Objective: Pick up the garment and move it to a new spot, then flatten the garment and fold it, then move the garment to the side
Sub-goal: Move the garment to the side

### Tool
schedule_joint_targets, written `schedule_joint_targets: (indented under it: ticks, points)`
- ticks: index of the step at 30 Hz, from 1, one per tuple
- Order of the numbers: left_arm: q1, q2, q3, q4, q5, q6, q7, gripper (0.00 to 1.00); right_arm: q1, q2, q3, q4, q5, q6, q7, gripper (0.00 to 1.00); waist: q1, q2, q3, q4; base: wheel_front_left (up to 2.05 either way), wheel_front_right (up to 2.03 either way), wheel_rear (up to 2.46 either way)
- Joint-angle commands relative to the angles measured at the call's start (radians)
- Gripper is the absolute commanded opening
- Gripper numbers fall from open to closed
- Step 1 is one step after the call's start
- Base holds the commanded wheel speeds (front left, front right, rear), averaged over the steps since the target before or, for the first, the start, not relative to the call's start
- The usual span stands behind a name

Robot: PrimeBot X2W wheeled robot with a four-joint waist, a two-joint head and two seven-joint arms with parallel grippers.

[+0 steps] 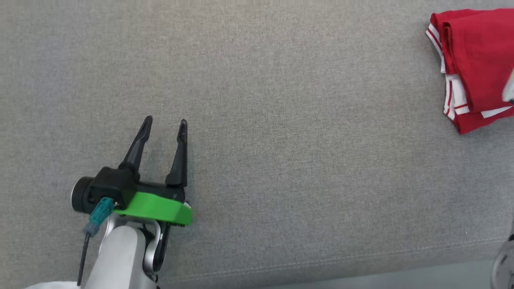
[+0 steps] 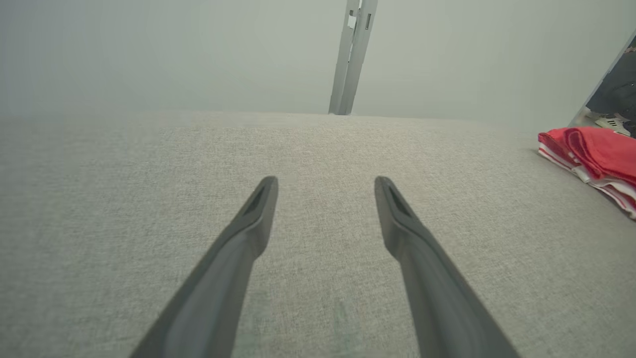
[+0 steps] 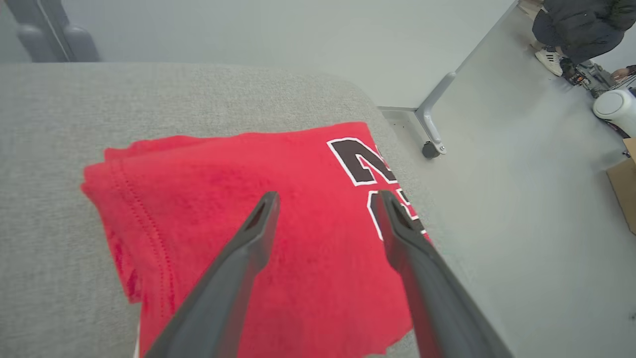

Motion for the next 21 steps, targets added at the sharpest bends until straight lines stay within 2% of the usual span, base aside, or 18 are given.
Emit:
schedule_joint_targets:
  ticks: [1, 5, 14, 21]
  points:
    - [0.038, -0.001, 0.03, 0.016, -0.018, 0.022, 0.0, 1.0, 0.042, 0.042, 0.011, 0.001, 0.038, -0.002, -0.056, 1.0, 0.0, 0.0, -0.098, -0.017, 0.0, 0.0, 0.0]
    - [0.078, -0.003, 0.079, 0.053, -0.046, 0.062, 0.0, 1.0, 0.108, 0.092, 0.064, 0.006, 0.085, -0.002, -0.148, 1.0, 0.0, 0.0, -0.168, -0.016, 0.0, 0.0, 0.0]
    - [0.14, -0.005, 0.144, 0.105, -0.096, 0.127, 0.004, 1.0, 0.233, 0.157, 0.203, -0.043, 0.203, -0.001, -0.296, 1.0, 0.0, 0.0, -0.289, 0.006, 0.0, 0.0, 0.0]
    - [0.173, 0.001, 0.16, 0.14, -0.125, 0.114, 0.003, 1.0, 0.356, 0.192, 0.323, -0.135, 0.328, -0.001, -0.378, 1.0, 0.0, 0.0, -0.365, 0.043, 0.0, 0.0, 0.0]
